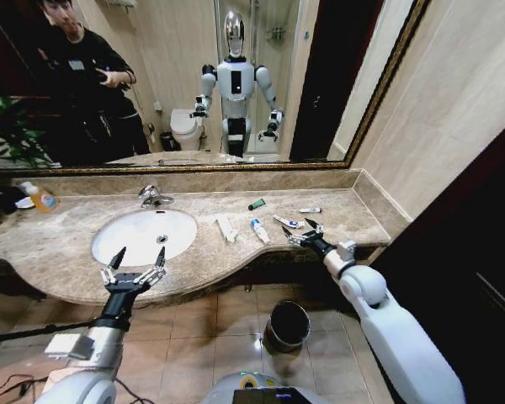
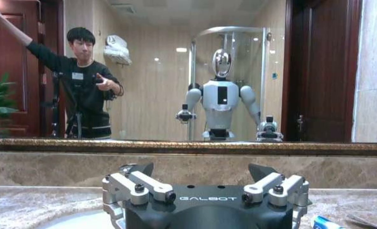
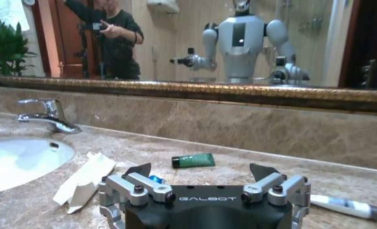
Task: Pick up the trash from the sink and place it in the trash bin.
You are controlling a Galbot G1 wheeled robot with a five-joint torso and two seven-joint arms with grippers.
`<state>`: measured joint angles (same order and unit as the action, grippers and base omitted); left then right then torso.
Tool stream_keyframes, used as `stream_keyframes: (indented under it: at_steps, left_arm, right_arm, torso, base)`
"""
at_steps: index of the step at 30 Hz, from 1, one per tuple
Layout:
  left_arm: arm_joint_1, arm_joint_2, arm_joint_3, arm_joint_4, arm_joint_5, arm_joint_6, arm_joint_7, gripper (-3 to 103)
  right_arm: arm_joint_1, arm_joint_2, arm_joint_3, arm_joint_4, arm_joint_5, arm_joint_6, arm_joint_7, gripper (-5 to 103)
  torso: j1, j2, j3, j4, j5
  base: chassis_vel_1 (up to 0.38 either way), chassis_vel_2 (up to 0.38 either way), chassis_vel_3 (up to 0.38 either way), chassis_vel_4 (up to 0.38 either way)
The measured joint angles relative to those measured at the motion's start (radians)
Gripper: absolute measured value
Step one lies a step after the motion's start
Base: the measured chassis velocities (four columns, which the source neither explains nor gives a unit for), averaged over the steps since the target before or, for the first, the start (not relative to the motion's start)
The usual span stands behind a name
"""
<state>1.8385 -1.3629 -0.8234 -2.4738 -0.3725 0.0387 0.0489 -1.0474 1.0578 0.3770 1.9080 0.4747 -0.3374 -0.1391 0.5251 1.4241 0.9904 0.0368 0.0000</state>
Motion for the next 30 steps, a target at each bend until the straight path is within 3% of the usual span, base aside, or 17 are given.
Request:
stream_keyframes:
  at_steps: [5,9,14,21,22,23,25,30]
  left_arm:
    - [0.0,0.0,0.0,0.0,0.0,0.0,0.0,100]
    - [0.0,0.0,0.0,0.0,0.0,0.0,0.0,100]
    - [0.0,0.0,0.0,0.0,0.0,0.0,0.0,100]
    - [0.0,0.0,0.0,0.0,0.0,0.0,0.0,100]
    - [0.0,0.0,0.0,0.0,0.0,0.0,0.0,100]
    - [0.0,0.0,0.0,0.0,0.0,0.0,0.0,100]
    - [0.0,0.0,0.0,0.0,0.0,0.0,0.0,100]
    - [0.0,0.0,0.0,0.0,0.0,0.0,0.0,100]
  right_arm:
    - [0.047,-0.015,-0.029,-0.04,0.009,-0.028,-0.022,100]
    - [0.126,-0.073,-0.05,-0.13,0.009,-0.111,-0.138,100]
    - [0.182,-0.082,-0.054,-0.21,0.043,-0.131,-0.128,100]
    - [0.266,-0.056,-0.076,-0.303,0.15,-0.151,0.097,100]
    - [0.277,-0.046,-0.085,-0.305,0.184,-0.165,0.18,100]
    - [0.277,-0.046,-0.085,-0.305,0.184,-0.165,0.18,100]
    - [0.28,-0.036,-0.108,-0.293,0.23,-0.175,0.29,100]
    - [0.266,-0.012,-0.158,-0.268,0.214,-0.154,0.426,100]
  torso:
    - [0.0,0.0,0.0,0.0001,0.0001]
    - [0.0,0.0,0.0,0.0,0.0]
    - [0.0,0.0,0.0,0.0,0.0002]
    - [0.0,0.0,0.0,0.0,0.0]
    - [0.0,0.0,0.0,0.0,-0.0001]
    - [0.0,0.0,0.0,0.0,-0.0001]
    - [0.0,0.0,0.0,0.0,-0.0001]
    - [0.0,0.0,0.0,0.0,0.0]
  base:
    - [0.0,0.0,0.0,0.0]
    - [0.0,0.0,0.0,0.0]
    - [0.0,0.0,0.0,0.0]
    - [0.0,0.0,0.0,0.0]
    - [0.0,0.0,0.0,0.0]
    - [0.0,0.0,0.0,0.0]
    - [0.0,0.0,0.0,0.0]
    - [0.0,0.0,0.0,0.0]
